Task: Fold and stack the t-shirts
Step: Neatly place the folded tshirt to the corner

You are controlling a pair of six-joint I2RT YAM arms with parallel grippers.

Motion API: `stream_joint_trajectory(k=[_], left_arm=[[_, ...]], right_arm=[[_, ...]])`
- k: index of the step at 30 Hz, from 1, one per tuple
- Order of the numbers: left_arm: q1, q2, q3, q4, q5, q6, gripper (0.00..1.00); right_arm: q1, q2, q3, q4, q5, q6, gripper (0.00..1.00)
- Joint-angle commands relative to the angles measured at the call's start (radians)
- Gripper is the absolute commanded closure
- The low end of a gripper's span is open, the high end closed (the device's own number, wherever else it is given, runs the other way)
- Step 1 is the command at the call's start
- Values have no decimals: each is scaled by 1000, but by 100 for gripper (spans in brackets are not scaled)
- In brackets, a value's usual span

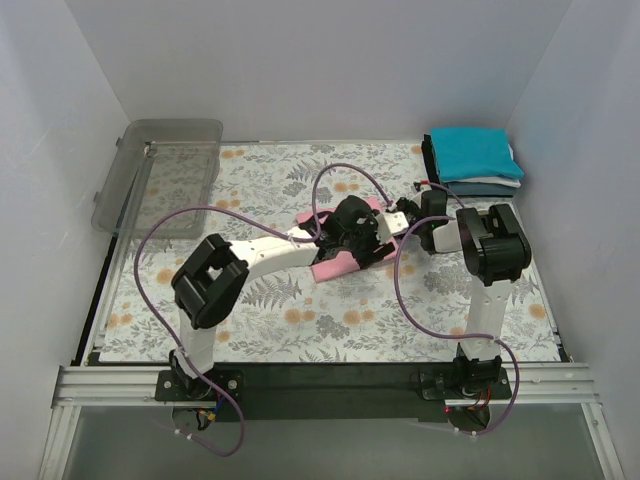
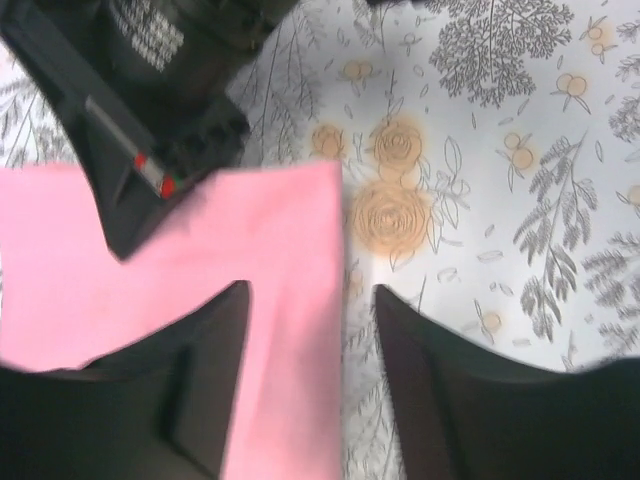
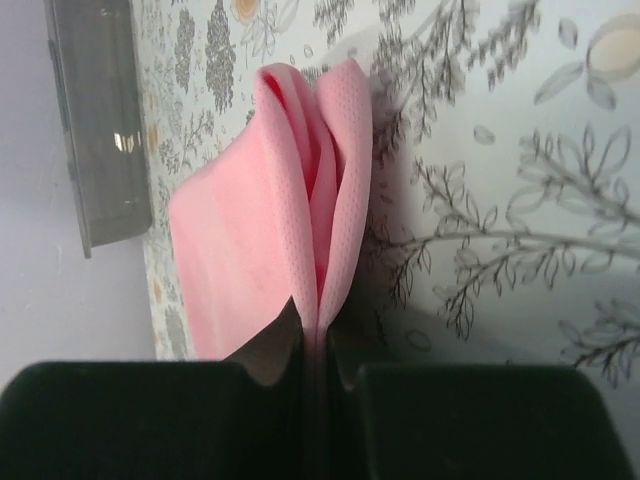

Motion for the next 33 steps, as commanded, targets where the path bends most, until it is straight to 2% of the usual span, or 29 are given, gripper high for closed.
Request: stream_joint_trajectory(k=[1,5,8,10,14,19,25,33], left_arm=[[87,-161,50,-154,-28,-81,42],[190,-237,37,-250,-13,-127,26],[224,-299,-19,-270,-57,-141,25],[225,-339,-63,-270,-102,-146,20],[225,-383,-112,-266,-152,-175,16],[225,-343,-105,-332,-237,-227,15],[225,-357,-131,-347,-224,-253,15],[225,-365,-152,-340,-226,-262,15]], right_arm=[[-22,-39,121,-112,-4,-183,99],[-27,-74,262,-389,63,-471,99],[-27,-64,365,-562,123,-644,99],[-33,-54,469,-668,174,-723,99],[-47,-18,628,-793,235,-914,99],[-79,30,832,-922,291,-1062,99],[-119,84,1038,-1040,337,-1146,99],[-128,84,1167,-1097,389,-1197,99]])
